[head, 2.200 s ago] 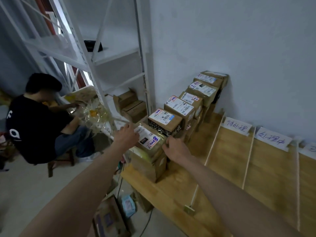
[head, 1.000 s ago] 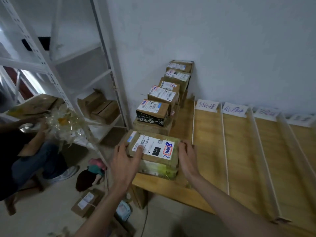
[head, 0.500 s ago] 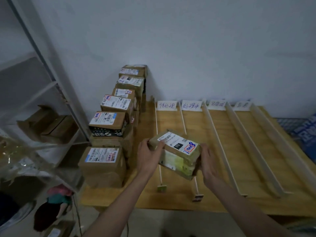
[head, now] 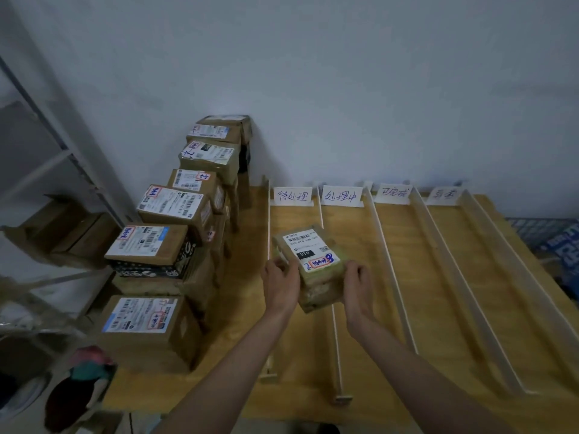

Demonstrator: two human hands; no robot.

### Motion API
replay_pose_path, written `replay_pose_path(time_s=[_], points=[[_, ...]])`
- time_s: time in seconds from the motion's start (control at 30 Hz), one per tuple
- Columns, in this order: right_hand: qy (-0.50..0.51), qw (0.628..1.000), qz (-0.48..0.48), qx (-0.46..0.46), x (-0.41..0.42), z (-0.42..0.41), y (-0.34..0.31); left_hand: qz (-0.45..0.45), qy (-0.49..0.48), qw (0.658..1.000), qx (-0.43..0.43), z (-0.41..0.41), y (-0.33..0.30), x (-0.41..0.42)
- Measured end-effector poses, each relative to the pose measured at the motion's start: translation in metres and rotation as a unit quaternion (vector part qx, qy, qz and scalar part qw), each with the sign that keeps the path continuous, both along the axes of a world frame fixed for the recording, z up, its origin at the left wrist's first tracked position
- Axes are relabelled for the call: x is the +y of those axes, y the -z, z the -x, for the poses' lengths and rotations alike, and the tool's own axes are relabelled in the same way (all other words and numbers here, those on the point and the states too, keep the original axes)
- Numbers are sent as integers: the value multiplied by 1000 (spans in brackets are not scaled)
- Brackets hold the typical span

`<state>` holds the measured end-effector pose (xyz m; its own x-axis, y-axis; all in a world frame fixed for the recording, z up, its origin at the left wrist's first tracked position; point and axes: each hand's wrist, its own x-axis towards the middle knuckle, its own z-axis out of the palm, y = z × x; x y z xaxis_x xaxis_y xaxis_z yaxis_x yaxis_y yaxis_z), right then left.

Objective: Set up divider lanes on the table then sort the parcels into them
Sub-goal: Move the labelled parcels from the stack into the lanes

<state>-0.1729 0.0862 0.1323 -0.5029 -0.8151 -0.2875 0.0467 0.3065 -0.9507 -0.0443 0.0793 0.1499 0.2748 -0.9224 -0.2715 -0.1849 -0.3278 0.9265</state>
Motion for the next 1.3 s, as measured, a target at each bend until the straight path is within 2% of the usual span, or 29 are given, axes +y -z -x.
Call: replay_pose_path(time_s=[0.2,0.33,0.43,0.63,0.87,0.97,1.1,1.3], points=[[-165,984,-14,67,-68,27,4,3,15,997,-77,7,5,-72],[-218,969,-17,116,-108,29,14,3,13,993,-121,11,10,-108],[-249,961,-12,120,-134,26,17,6,16,992,-127,12,16,-130],[-254,956,-52,139,-189,18,35,16,48,990,-133,5,38,-178],[-242,956,-75,145,-258,6,77,-19,71,989,-128,-4,77,-253],[-238,957,-89,143,-294,5,120,-39,82,983,-159,-8,99,-283],[-269,944,-119,149,-318,-5,129,-64,71,976,-195,-11,129,-316],[-273,941,-138,144,-342,-12,183,-102,72,967,-220,-21,174,-341]])
